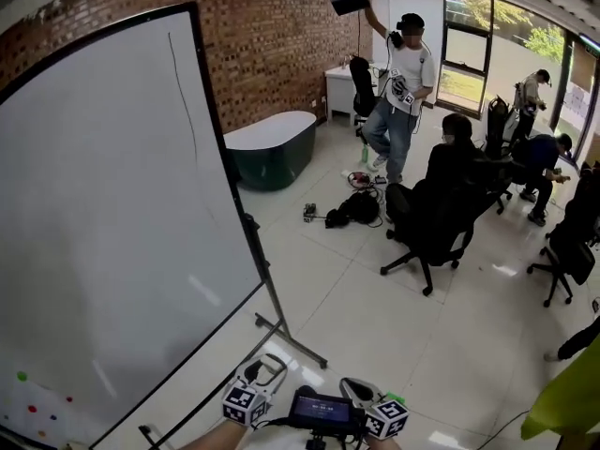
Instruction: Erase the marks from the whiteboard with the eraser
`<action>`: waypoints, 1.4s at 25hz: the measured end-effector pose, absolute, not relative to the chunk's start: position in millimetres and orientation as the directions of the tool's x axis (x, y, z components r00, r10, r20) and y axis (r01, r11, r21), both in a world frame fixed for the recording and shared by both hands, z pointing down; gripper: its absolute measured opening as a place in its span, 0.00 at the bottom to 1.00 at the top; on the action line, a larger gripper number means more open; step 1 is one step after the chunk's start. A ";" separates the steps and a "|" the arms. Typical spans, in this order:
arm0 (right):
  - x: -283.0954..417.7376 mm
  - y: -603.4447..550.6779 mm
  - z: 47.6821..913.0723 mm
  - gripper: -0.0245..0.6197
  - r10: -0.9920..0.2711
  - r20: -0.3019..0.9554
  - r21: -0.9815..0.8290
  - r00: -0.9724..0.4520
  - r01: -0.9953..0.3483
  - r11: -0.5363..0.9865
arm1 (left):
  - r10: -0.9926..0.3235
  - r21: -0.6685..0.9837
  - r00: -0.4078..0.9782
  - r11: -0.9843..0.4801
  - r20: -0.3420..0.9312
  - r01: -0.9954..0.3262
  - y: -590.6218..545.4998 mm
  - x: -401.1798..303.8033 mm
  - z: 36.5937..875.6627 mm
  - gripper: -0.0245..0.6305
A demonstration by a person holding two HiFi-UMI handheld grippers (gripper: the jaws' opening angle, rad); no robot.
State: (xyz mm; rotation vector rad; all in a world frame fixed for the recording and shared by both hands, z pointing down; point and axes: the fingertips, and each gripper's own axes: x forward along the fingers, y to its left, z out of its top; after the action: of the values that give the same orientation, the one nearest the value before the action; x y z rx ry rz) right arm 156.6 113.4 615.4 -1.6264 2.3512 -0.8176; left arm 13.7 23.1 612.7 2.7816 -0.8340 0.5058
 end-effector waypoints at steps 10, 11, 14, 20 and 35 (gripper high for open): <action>202.2 -92.4 568.7 0.07 -0.864 0.136 -0.393 -0.485 -0.827 0.402 | -0.598 0.131 0.728 -0.736 0.335 -0.665 -152.4 47.7 621.5 0.43; 202.0 -109.6 565.4 0.07 -0.857 0.127 -0.393 -0.499 -0.819 0.418 | -0.608 0.126 0.717 -0.727 0.340 -0.675 -164.3 48.5 622.0 0.43; 201.7 -145.3 563.4 0.07 -0.827 0.121 -0.418 -0.548 -0.784 0.459 | -0.652 0.123 0.677 -0.683 0.341 -0.720 -184.5 47.8 614.4 0.43; 187.9 -210.2 564.1 0.07 -0.699 0.091 -0.465 -0.709 -0.651 0.600 | -0.764 0.131 0.553 -0.543 0.331 -0.829 -207.2 34.5 598.7 0.43; 187.1 -363.2 586.3 0.07 -0.256 0.041 -0.483 -0.966 -0.244 0.841 | -0.901 0.111 0.104 -0.062 0.420 -0.992 -304.4 43.9 657.1 0.43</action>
State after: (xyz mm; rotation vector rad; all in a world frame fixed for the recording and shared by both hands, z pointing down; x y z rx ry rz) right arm 187.1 -363.2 586.3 -0.4060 2.9901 -0.7802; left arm 43.9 -304.4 657.1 2.0227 -1.8528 0.3391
